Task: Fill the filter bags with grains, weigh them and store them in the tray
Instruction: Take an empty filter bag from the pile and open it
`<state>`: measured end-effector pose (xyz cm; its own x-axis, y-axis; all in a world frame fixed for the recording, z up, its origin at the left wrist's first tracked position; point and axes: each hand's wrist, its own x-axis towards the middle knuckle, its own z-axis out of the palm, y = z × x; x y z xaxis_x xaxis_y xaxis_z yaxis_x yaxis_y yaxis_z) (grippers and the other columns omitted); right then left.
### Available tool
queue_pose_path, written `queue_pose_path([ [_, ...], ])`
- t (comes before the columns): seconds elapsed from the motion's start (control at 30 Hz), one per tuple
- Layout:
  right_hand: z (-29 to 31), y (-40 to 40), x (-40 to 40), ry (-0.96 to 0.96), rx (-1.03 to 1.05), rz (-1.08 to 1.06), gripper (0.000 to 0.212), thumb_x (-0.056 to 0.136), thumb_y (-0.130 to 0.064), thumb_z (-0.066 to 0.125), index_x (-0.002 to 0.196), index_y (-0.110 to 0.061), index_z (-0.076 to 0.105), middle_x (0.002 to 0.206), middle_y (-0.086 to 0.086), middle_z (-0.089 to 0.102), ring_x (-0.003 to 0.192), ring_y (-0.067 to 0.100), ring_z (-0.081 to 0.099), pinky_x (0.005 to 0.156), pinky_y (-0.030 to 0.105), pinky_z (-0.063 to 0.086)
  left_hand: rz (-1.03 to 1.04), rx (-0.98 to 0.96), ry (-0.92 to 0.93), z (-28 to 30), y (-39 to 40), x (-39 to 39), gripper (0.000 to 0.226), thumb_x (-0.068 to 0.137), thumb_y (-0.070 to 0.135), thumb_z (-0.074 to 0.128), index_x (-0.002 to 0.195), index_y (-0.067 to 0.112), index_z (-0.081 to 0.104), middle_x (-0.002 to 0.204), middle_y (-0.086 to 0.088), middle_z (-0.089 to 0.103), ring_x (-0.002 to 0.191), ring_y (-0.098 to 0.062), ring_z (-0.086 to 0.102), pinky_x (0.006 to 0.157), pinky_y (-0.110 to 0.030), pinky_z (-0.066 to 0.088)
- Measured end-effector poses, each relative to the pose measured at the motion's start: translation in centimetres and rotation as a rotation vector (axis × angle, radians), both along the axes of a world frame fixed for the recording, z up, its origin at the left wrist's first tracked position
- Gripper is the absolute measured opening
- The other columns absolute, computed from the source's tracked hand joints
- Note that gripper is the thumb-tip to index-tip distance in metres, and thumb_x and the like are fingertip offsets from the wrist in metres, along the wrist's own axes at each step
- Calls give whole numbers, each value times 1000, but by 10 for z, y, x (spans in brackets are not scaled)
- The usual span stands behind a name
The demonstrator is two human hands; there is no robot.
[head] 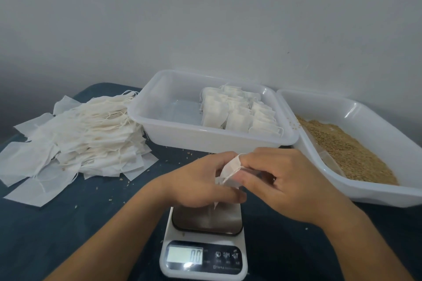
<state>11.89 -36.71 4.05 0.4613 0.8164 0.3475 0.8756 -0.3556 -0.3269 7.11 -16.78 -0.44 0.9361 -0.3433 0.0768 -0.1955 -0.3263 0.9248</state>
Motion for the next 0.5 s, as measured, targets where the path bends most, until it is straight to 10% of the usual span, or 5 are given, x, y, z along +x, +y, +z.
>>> queue_pose_path([
  [0.5, 25, -11, -5, 62, 21, 43, 25, 97, -53, 56, 101, -35, 74, 77, -28, 67, 61, 0, 66, 54, 6, 43, 6, -76, -38, -4, -1, 1, 22, 85, 22, 72, 102, 12, 60, 86, 3, 54, 79, -13, 48, 72, -33, 40],
])
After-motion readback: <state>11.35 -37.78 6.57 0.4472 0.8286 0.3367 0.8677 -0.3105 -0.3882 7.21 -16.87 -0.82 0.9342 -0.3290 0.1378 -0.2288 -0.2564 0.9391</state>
